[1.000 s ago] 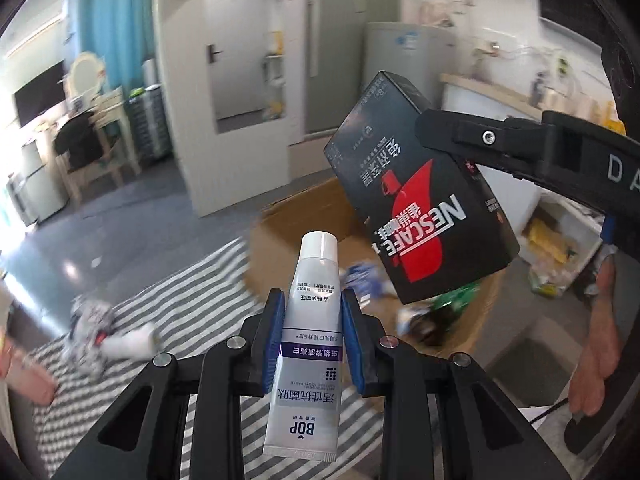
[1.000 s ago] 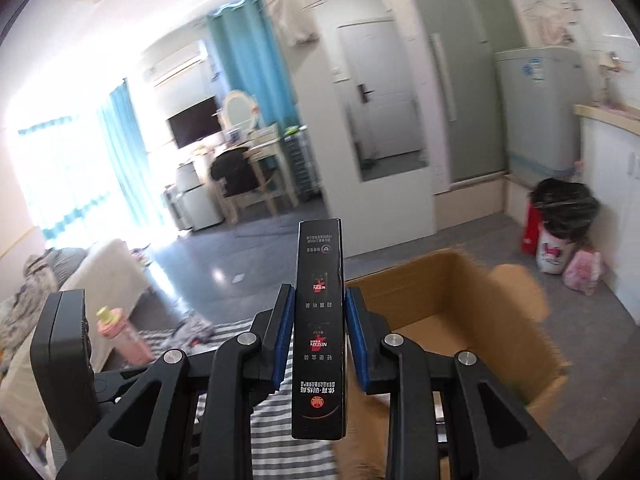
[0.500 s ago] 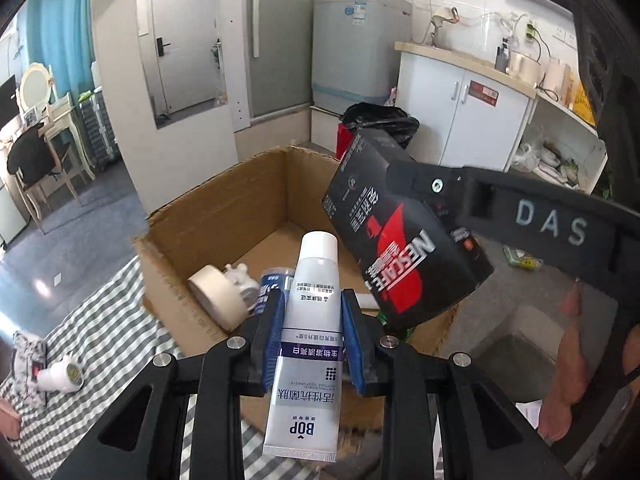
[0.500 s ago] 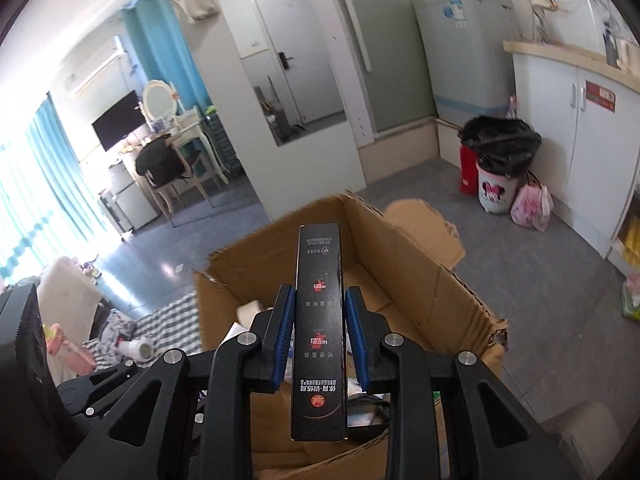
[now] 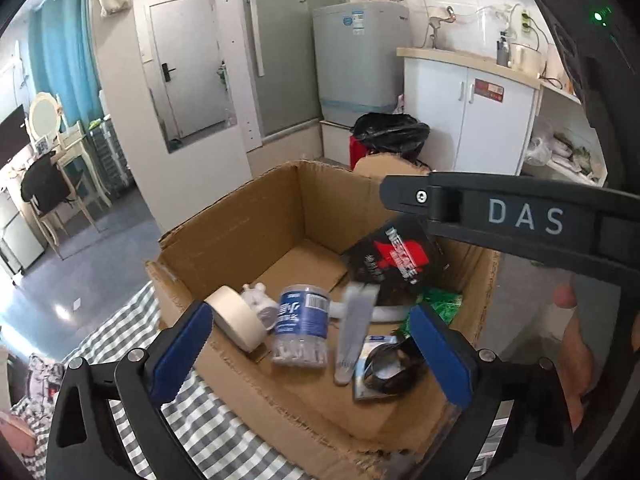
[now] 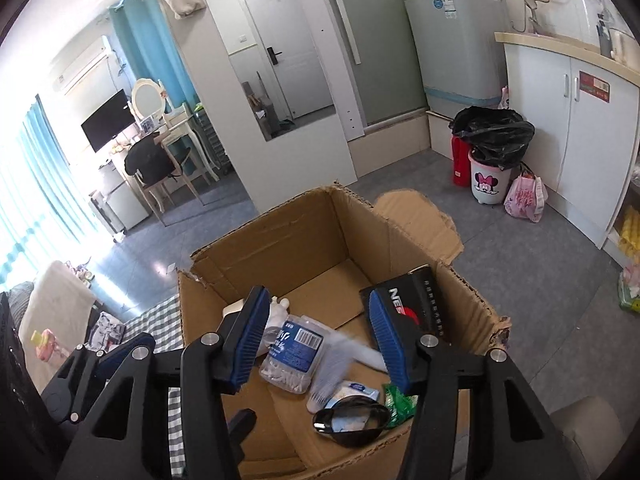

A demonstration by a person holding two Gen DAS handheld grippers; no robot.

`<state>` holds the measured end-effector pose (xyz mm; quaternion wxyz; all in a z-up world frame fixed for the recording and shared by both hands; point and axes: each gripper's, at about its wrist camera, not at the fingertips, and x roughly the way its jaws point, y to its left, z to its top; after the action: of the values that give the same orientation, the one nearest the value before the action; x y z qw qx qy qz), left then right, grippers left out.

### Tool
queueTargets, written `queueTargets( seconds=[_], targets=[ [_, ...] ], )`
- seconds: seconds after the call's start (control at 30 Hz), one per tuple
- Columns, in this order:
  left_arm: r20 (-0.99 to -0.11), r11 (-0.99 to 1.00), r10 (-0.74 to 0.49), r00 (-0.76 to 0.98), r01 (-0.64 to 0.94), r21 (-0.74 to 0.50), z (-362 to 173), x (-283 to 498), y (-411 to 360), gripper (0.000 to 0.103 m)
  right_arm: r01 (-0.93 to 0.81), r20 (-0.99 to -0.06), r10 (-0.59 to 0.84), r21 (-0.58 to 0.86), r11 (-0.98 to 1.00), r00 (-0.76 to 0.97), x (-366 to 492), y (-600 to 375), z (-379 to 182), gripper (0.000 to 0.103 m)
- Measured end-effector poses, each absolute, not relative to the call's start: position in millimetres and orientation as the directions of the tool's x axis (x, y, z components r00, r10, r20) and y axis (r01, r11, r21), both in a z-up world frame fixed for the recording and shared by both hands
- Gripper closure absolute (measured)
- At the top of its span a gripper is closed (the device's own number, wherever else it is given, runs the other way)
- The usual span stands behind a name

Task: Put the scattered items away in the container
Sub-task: 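Carry the Nescafe box and toothpaste tube over the box and release both, then move both tools back toward the floral tissue pack and white foam tube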

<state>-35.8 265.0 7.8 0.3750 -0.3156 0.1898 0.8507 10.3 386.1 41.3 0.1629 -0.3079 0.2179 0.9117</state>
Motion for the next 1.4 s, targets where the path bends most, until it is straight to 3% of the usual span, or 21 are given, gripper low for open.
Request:
queueTargets(
  seconds=[0.33, 0.8, 1.17, 1.4],
  targets=[
    [-0.694, -0.771, 0.399, -0.599, -0.629, 0.1, 32, -41, 191, 0.001, -0.32, -0.62, 0.075, 0.294, -0.901, -0.781, 5, 331, 58, 0.05],
    [-0.697, -0.94, 0.16, -0.699, -0.323, 0.108, 50, -51, 11, 0.0, -0.057, -0.619, -0.107, 0.239, -0.969, -0.778, -35, 181, 68, 0.05],
    [-0.802, -0.985, 0.024, -0.597, -0.15, 0.082, -8, -94, -91, 0.0, 0.054, -0.713, -0.169, 0.182, -0.982, -0.681, -94, 99, 26, 0.049],
    [-0.773, -0.978, 0.048, -0.633, -0.188, 0.094, -47, -137, -101, 0.0, 0.114, -0.771, -0.173, 0.131, -0.985, -0.613, -137, 74, -19, 0.049]
  ],
)
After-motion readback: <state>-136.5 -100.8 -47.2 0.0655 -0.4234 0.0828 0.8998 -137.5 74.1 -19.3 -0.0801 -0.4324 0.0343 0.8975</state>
